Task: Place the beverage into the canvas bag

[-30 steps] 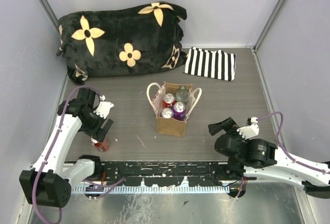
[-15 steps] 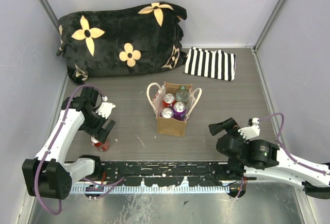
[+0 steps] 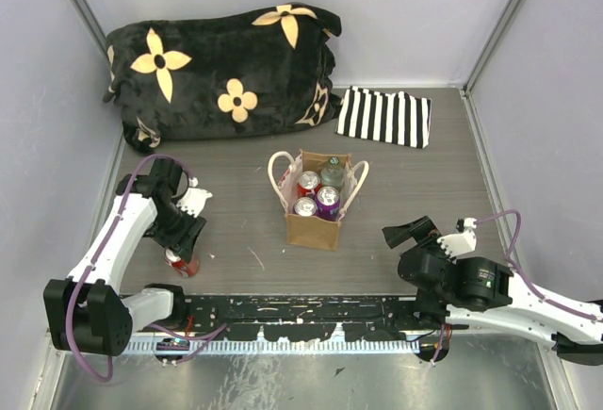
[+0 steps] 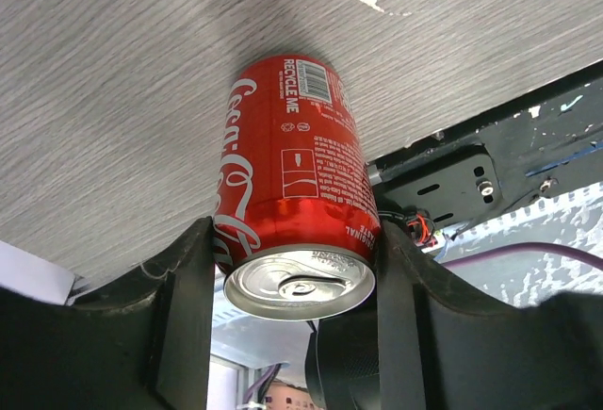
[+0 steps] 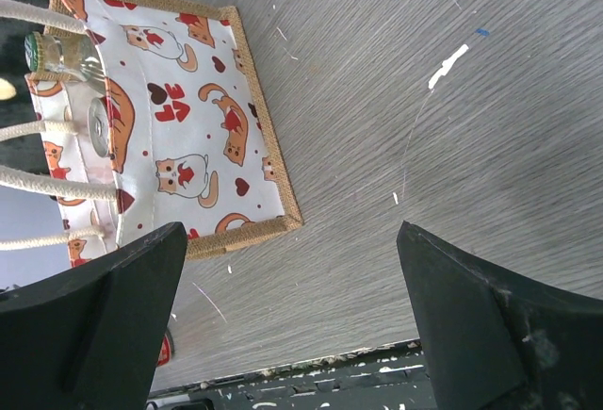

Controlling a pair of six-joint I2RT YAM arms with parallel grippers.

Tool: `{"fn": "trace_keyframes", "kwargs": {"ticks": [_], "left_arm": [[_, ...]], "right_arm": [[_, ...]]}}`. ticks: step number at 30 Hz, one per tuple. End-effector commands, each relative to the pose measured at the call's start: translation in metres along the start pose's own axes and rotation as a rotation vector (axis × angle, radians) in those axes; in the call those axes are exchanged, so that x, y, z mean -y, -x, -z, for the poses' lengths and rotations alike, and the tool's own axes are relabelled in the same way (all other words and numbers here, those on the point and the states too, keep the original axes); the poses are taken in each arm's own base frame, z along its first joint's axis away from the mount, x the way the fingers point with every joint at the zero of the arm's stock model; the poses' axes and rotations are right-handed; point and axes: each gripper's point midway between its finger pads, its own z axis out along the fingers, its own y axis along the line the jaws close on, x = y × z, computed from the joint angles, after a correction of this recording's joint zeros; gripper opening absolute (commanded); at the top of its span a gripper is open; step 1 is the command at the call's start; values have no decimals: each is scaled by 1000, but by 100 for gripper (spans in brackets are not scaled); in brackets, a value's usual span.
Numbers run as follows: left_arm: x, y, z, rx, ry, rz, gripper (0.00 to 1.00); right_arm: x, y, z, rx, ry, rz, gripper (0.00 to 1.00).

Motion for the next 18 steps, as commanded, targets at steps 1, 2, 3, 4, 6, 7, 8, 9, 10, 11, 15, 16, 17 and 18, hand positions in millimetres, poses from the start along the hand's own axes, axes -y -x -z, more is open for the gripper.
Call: {"fn": "trace_keyframes", "kwargs": {"ticks": [1,2,3,4,6,7,8,9,10,11,15,16,17,18], "left_arm": [[-2,1,0,2,6,7,37],[-2,1,0,7,10,7,30],[-2,1,1,10,12,9,23],[-2,1,2,13,15,11,17],[1,4,8,28,4,26,5],[2,9,14,41,-6,33,1],[3,14,21,57,-10,39,0],[1,21,29,83,-2,40,0],[-3,30,38,109,10,39,0],[-6,38,47,129,20,37,0],[-18,81,89,218,30,43,0],[-21,95,100,244,28,47,0],[-24,110,111,276,30,54,0],[-28,125,121,304,29,60,0]], "right_arm": [[4,1,-2,11,-2,-17,100],[4,1,-2,11,-1,-19,100],[4,1,-2,12,-1,-19,100],[4,1,-2,12,-1,-21,100],[4,1,-2,11,1,-22,100],[4,1,-2,12,-1,-21,100],[4,2,-2,13,-2,-21,100],[5,1,-2,12,-3,-21,100],[5,1,-3,12,-4,-21,100],[5,1,-3,11,-5,-20,100],[5,0,-3,12,-5,-21,100],[5,0,-3,13,-4,-21,100],[5,0,-4,14,-5,-20,100],[5,0,-4,13,-5,-20,100]]}}
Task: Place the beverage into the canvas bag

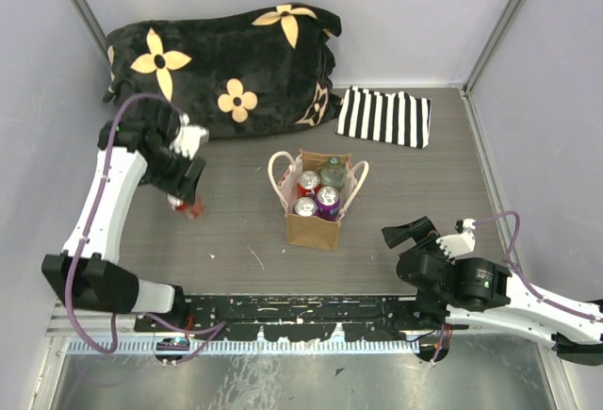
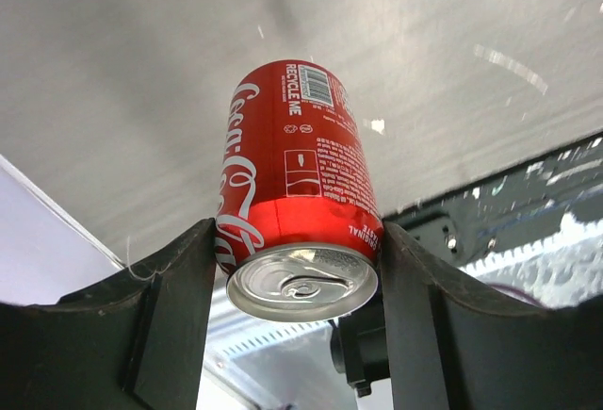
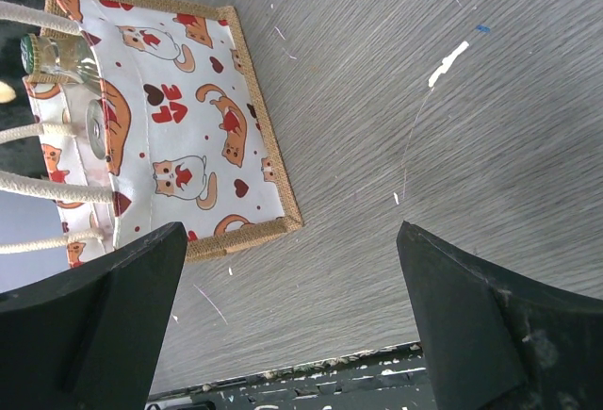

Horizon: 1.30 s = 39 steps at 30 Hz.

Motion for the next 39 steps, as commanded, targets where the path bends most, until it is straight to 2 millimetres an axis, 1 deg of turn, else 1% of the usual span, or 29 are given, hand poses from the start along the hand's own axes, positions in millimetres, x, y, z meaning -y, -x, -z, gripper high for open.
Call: {"fn": "trace_keyframes", "kwargs": {"ticks": [1,4,6,7,9,10,11,14,17,19,23,26,28,30,31,33,39], "left_arm": [[-8,70,36,147,-17,36,0],[-14,128,58,254,-14,42,0],[-13,165,72,328,-18,41,0],[-11,182,75,356,-25,38,0],[-1,215,86,429,-33,18,0],[4,233,88,464,-38,9,0],[16,246,91,495,-50,-15,0],[45,272,88,551,-77,-47,0],[77,289,90,609,-106,-77,0],[97,298,95,665,-125,-98,0],[132,297,105,702,-125,-182,0],[157,289,112,706,-149,-246,0],[173,279,110,687,-165,-289,0],[189,268,105,659,-185,-331,0],[199,261,101,637,-198,-358,0],[212,249,93,596,-218,-394,0],[241,220,67,488,-259,-480,0]], "right_arm": [[3,3,-1,13,-5,-4,100],[4,3,0,12,-4,-6,100],[4,4,0,11,-3,-8,100],[4,5,1,13,-2,-9,100],[3,6,1,13,1,-10,100],[3,6,1,15,0,-11,100],[3,6,2,15,0,-12,100],[3,7,2,13,-3,-8,100],[4,7,3,9,-6,-6,100],[6,6,3,7,-9,-6,100],[8,6,2,6,-8,-13,100],[10,5,1,6,-10,-15,100],[10,5,1,7,-12,-17,100],[11,5,0,8,-13,-17,100],[11,5,0,7,-13,-19,100],[11,5,0,7,-11,-18,100],[15,7,1,4,-17,-22,100]]}}
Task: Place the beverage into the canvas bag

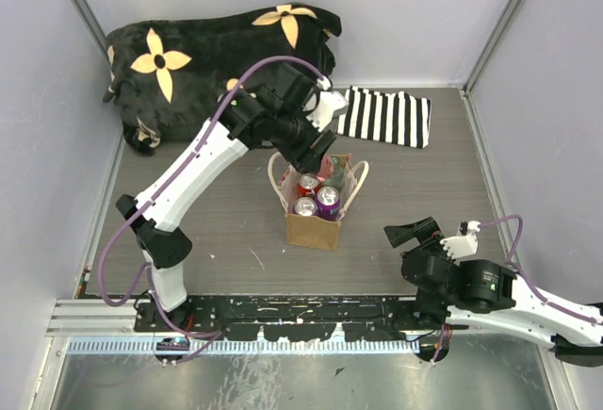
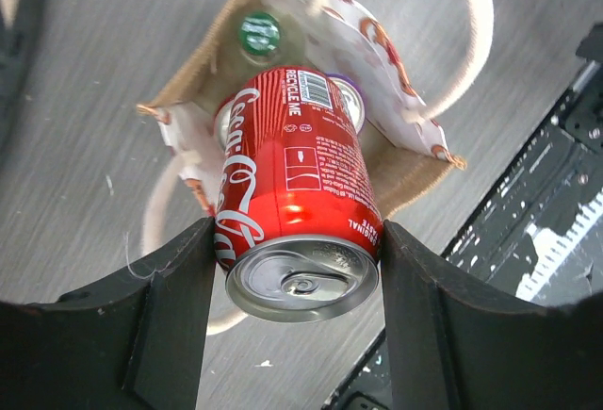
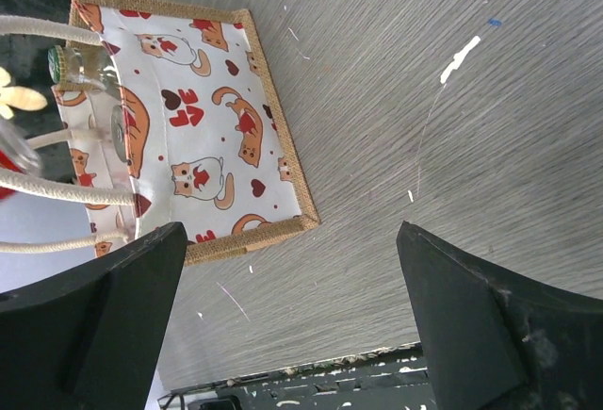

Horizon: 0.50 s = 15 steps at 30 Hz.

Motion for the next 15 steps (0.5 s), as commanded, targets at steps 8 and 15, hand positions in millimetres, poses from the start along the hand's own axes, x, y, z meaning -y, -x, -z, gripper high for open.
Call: {"fn": "trace_keyframes", "kwargs": {"ticks": [8,15], "left_arm": [[38,-14,-17,-42,-107,-87,0],[72,-35,-21,-128,-217,-144,0]], "right_arm": [[18,5,-1,9,-40,30,100],[20,5,-2,14,-40,27,100]]}}
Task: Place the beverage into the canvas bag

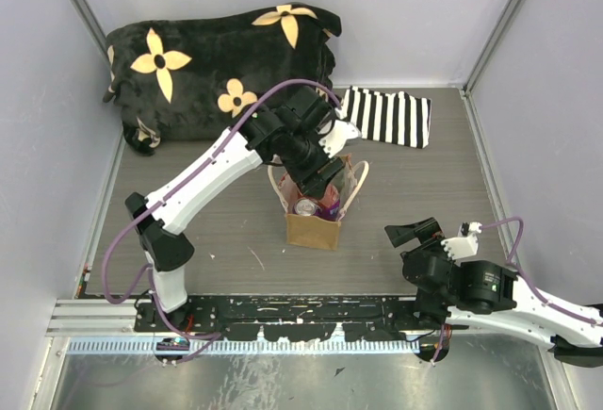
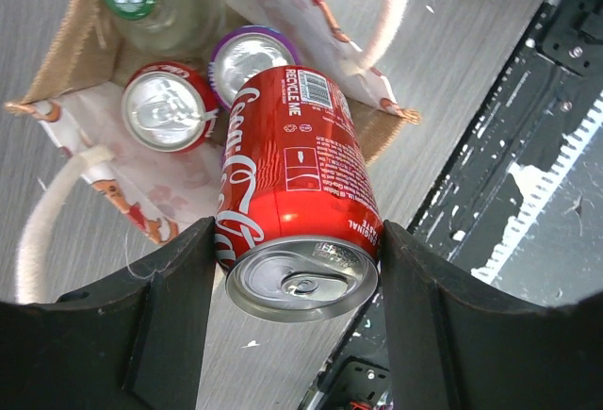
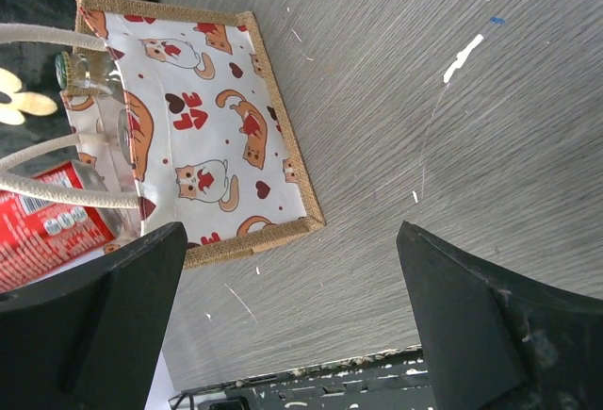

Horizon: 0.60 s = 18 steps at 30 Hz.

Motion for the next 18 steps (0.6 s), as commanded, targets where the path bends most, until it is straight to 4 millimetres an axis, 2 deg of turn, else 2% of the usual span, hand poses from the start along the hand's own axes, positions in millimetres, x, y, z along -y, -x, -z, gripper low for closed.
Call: {"fn": "trace_keyframes", "kwargs": {"ticks": [1,9,18], "left_arm": [[29,1,-1,-4,-97,-68,0],[47,-19,-18,-97,-163,-93,0],[43,-32,-32,-191,-166,-110,0]], "right_arm": [[21,4,-3,17,-53,56,100],[23,3,-4,15,-47,48,100],[26,2,-6,18,-49,44,100]]}}
